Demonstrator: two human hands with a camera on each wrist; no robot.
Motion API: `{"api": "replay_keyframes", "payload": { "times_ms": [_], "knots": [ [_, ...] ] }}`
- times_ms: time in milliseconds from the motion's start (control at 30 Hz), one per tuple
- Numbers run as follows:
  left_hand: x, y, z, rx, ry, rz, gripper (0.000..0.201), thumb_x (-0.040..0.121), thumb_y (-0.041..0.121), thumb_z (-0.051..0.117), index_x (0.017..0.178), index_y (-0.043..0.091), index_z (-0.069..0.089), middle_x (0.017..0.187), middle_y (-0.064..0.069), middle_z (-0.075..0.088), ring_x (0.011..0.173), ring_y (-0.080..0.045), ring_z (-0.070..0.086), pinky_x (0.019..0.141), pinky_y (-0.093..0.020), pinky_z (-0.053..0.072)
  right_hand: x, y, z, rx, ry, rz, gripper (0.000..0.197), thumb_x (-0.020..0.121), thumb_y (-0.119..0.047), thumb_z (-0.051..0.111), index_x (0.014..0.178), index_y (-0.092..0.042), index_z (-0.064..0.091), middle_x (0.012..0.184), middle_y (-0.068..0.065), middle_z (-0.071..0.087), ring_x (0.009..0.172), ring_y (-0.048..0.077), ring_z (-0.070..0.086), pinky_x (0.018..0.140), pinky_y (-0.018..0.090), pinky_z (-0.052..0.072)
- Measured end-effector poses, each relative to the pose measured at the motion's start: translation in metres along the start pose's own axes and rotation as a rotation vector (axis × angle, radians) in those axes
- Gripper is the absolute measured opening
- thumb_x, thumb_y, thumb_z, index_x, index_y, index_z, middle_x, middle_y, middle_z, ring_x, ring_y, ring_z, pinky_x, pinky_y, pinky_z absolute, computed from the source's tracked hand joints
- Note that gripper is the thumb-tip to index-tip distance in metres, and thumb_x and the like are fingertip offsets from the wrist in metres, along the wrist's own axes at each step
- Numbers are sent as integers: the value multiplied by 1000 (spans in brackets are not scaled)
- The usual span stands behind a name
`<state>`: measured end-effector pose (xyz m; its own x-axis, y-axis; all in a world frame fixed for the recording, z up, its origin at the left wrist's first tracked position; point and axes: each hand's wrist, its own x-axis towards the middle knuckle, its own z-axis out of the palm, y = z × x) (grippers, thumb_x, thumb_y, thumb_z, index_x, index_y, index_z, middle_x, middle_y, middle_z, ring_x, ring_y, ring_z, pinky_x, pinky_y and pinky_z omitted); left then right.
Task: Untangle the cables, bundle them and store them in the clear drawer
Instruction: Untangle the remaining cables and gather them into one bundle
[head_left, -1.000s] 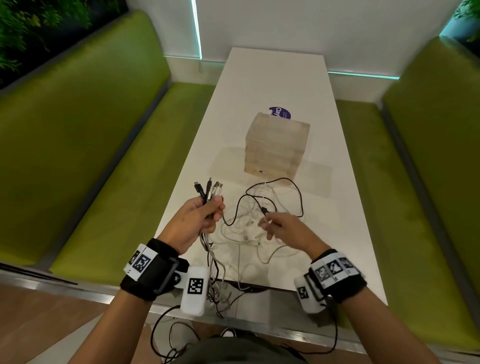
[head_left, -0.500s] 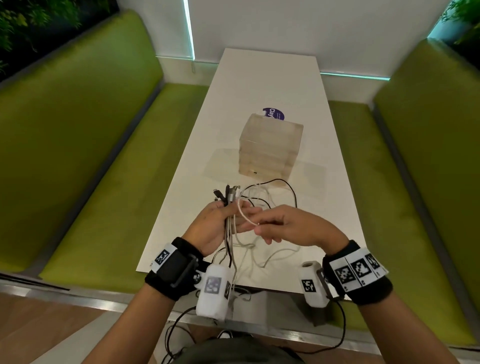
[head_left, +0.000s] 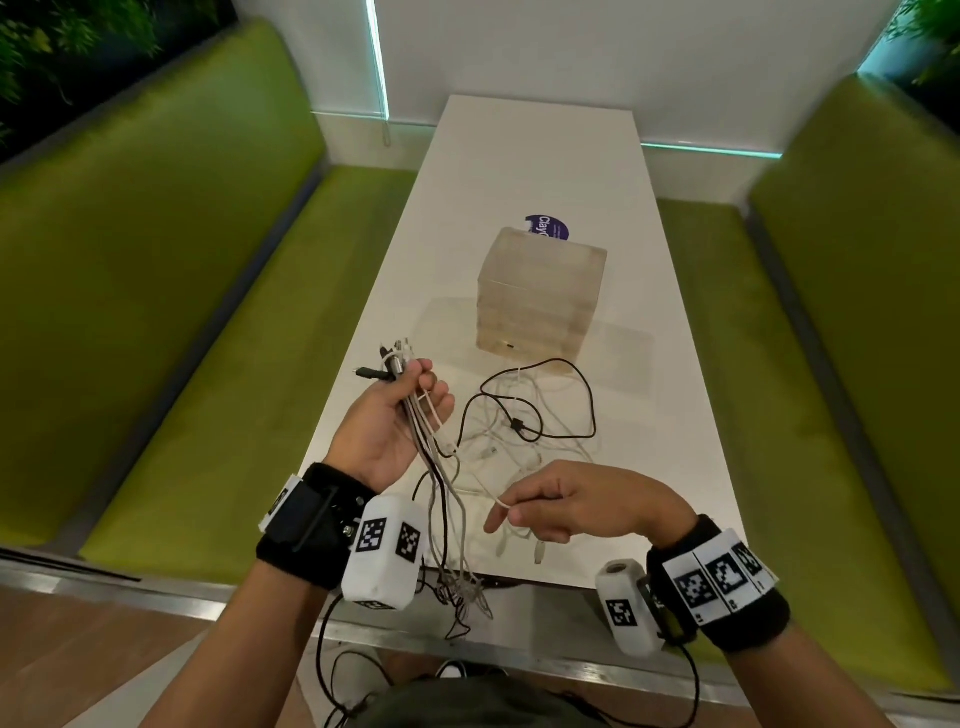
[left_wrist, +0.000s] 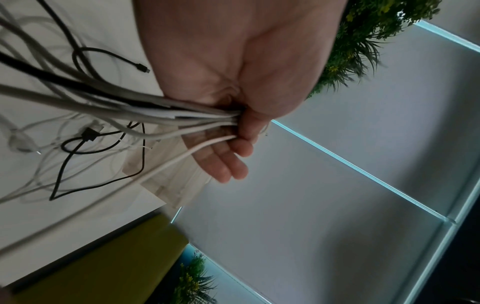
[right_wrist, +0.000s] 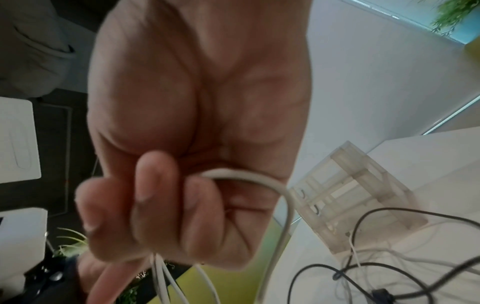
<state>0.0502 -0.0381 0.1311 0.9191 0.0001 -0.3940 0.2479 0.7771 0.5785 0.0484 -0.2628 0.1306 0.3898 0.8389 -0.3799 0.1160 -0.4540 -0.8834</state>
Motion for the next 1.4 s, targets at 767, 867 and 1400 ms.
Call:
{"api": "replay_keyframes", "payload": {
  "times_ms": [767, 867, 1400],
  "knots": [
    [-13, -29, 20, 936, -204, 94, 20, 96, 10, 53, 77, 6, 61, 54, 7, 61, 42, -4, 40, 40, -14, 30, 30, -20, -14, 52, 778, -102, 15, 80, -28, 73, 82, -20, 61, 76, 2, 66, 60, 7, 56, 60, 27, 48],
    [-14, -29, 20, 979, -210, 99, 22, 96, 9, 52, 79, 2, 64, 57, 4, 65, 44, -6, 47, 41, -17, 34, 33, -15, -12, 37, 826, -113, 13, 79, -23, 73, 77, -19, 62, 76, -3, 65, 64, 11, 59, 64, 34, 51],
    [-12, -17, 19, 125, -73, 67, 25, 99, -1, 31, 95, 0, 56, 75, -8, 72, 79, -24, 73, 76, -37, 60, 25, -2, 6, 16, 653, -140, 15, 81, -25, 73, 77, -21, 59, 60, -3, 46, 56, 9, 42, 58, 23, 37]
  ]
}}
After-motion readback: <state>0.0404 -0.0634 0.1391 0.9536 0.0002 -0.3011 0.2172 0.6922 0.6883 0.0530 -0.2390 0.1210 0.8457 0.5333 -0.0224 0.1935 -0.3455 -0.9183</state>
